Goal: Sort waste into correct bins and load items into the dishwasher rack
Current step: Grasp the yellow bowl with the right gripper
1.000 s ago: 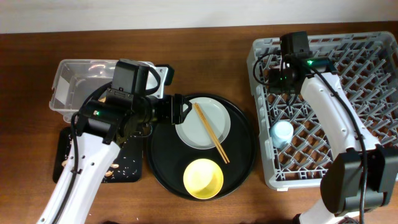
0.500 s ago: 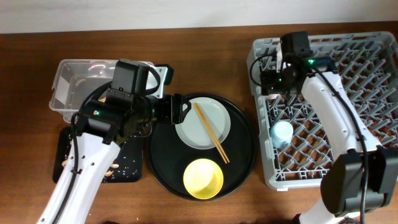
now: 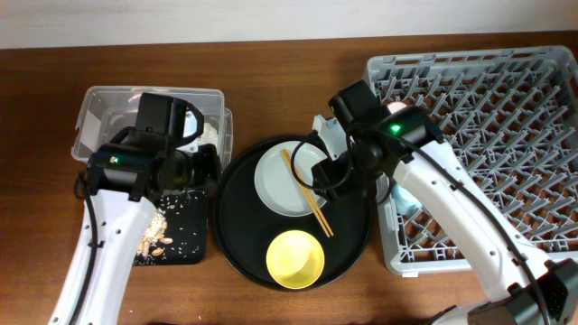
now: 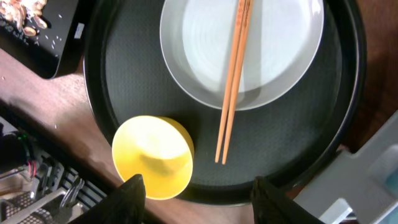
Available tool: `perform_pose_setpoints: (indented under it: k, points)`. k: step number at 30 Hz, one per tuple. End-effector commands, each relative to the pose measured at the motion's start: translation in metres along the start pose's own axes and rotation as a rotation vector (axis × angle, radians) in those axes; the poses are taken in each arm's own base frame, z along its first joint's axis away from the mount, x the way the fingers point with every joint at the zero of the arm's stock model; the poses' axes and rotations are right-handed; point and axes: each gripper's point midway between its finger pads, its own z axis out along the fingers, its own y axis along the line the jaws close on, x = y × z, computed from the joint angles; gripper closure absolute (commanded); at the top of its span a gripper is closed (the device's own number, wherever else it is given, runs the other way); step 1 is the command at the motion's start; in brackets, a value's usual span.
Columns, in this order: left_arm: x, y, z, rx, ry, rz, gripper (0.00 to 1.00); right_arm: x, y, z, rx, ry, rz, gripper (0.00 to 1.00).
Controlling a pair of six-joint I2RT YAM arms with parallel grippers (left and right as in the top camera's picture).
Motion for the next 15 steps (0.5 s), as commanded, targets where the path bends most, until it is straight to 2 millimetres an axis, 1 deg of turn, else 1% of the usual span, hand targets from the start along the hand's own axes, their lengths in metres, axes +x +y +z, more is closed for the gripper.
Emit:
perform_pose_setpoints:
  k: [1,2,3,4,5,6,7,9,10,12,13,14,15]
  points:
    - [-0.011,0.037,-0.005,-0.174,-0.067,-0.015,0.61,0.027,0.047,0.017,-0.112,0.105,-0.058,0.44]
    - [-0.017,0.044,-0.007,-0.185,-0.089,-0.052,0.58,0.035,0.058,0.023,-0.116,0.133,-0.092,0.44]
    - [-0.025,0.051,-0.009,-0.188,-0.117,-0.093,0.48,0.053,0.077,0.036,-0.125,0.185,-0.156,0.43]
    - [-0.034,0.062,-0.012,-0.196,-0.15,-0.141,0.13,0.071,0.096,0.048,-0.129,0.228,-0.201,0.4]
    - [-0.039,0.075,-0.016,-0.209,-0.172,-0.179,0.07,0.083,0.112,0.06,-0.133,0.249,-0.223,0.4]
    - [-0.041,0.083,-0.018,-0.219,-0.178,-0.203,0.06,0.091,0.123,0.07,-0.139,0.253,-0.231,0.4]
    - [-0.042,0.09,-0.019,-0.228,-0.181,-0.222,0.01,0.099,0.137,0.085,-0.142,0.243,-0.245,0.4]
    - [-0.042,0.095,-0.02,-0.234,-0.182,-0.235,0.01,0.105,0.143,0.107,-0.085,0.198,-0.252,0.41]
    - [-0.042,0.095,-0.02,-0.234,-0.182,-0.234,0.01,0.107,0.14,0.122,-0.015,0.152,-0.263,0.41]
    - [-0.042,0.095,-0.02,-0.234,-0.181,-0.235,0.01,0.107,0.132,0.134,0.057,0.104,-0.254,0.41]
    - [-0.042,0.095,-0.02,-0.234,-0.182,-0.235,0.01,0.106,0.126,0.139,0.093,0.079,-0.24,0.44]
    - [-0.042,0.095,-0.02,-0.234,-0.182,-0.235,0.01,0.104,0.118,0.146,0.123,0.054,-0.238,0.45]
    - [-0.042,0.095,-0.02,-0.234,-0.182,-0.235,0.01,0.104,0.114,0.15,0.131,0.045,-0.237,0.45]
